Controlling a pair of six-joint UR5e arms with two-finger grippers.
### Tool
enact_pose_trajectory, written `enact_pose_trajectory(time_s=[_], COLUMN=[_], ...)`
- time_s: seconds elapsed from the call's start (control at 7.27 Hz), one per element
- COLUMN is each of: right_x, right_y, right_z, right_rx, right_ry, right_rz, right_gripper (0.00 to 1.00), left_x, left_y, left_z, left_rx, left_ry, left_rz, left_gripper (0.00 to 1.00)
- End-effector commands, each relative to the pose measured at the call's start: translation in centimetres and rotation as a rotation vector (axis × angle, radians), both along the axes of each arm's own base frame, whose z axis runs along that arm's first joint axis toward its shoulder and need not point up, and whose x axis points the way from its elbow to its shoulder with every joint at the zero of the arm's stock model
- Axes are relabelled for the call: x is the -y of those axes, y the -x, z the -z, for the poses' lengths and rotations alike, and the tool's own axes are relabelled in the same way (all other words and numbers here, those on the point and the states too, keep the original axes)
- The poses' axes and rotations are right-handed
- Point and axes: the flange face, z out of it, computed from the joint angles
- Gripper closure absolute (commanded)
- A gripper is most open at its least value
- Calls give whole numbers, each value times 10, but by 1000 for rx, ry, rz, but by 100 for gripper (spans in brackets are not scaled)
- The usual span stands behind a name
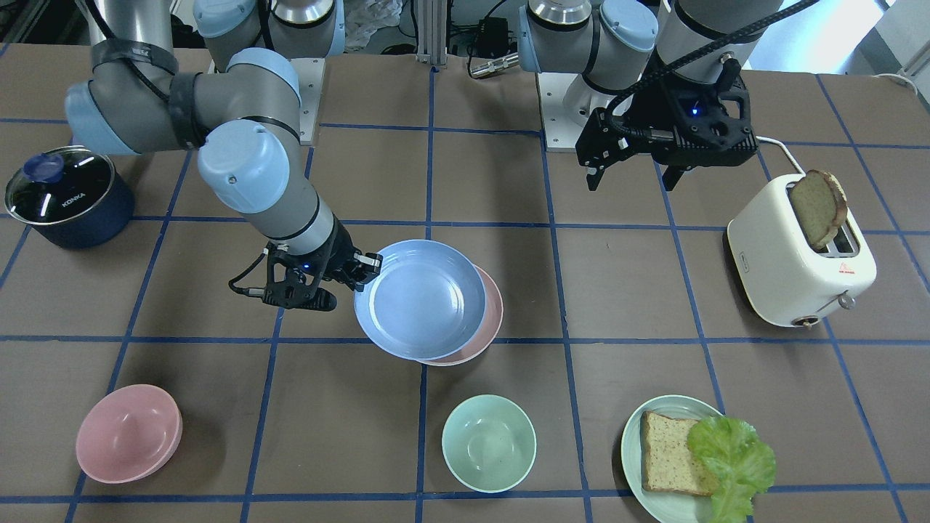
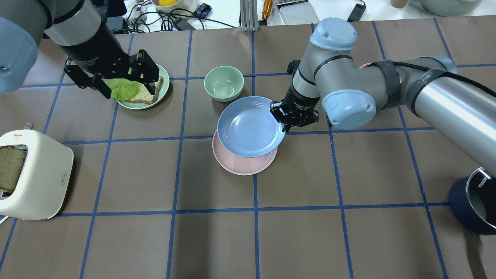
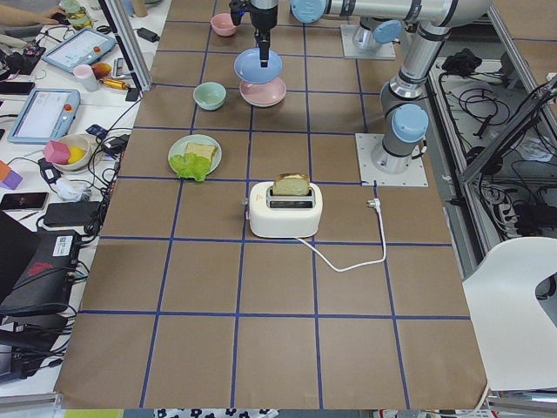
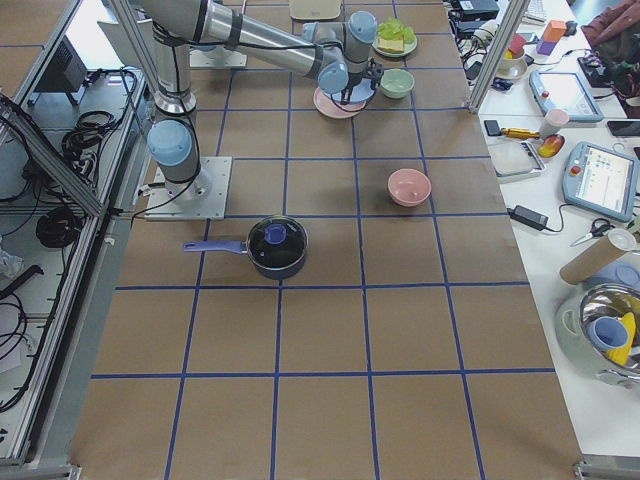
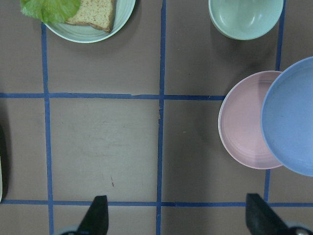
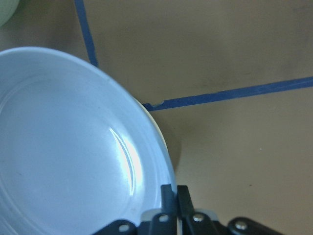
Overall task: Stack three plates with pink and blue
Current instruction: 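Lower the blue plate onto the pink plate and open the right gripper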
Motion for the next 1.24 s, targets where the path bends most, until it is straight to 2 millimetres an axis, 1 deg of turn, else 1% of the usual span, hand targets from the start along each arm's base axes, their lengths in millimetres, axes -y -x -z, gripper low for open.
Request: enact_pose_trajectory(time_s=[0.0, 0.28, 0.55, 0.69, 0.96, 1.1], right_x=[-1, 0, 0, 2, 2, 3], right_y=[-21, -21, -23, -22, -22, -19], right_z=[14, 19, 22, 29, 34, 34], right_rx=[5, 5, 11, 7, 6, 6], right_ry=[6, -12, -18, -29, -35, -36], right_rz=[2, 36, 35, 33, 27, 29], right_gripper=[100, 100, 100, 100, 100, 100], left_x=[0, 0, 0, 0, 1, 1], left_y=[0, 0, 0, -1, -2, -2], left_z=[-1, -1, -1, 0, 0, -1], left_rx=[0, 0, 0, 0, 0, 0], left_ry=[2, 3, 3, 2, 3, 5], left_rz=[-2, 0, 0, -2, -2, -3], left_gripper=[0, 0, 0, 0, 0, 0])
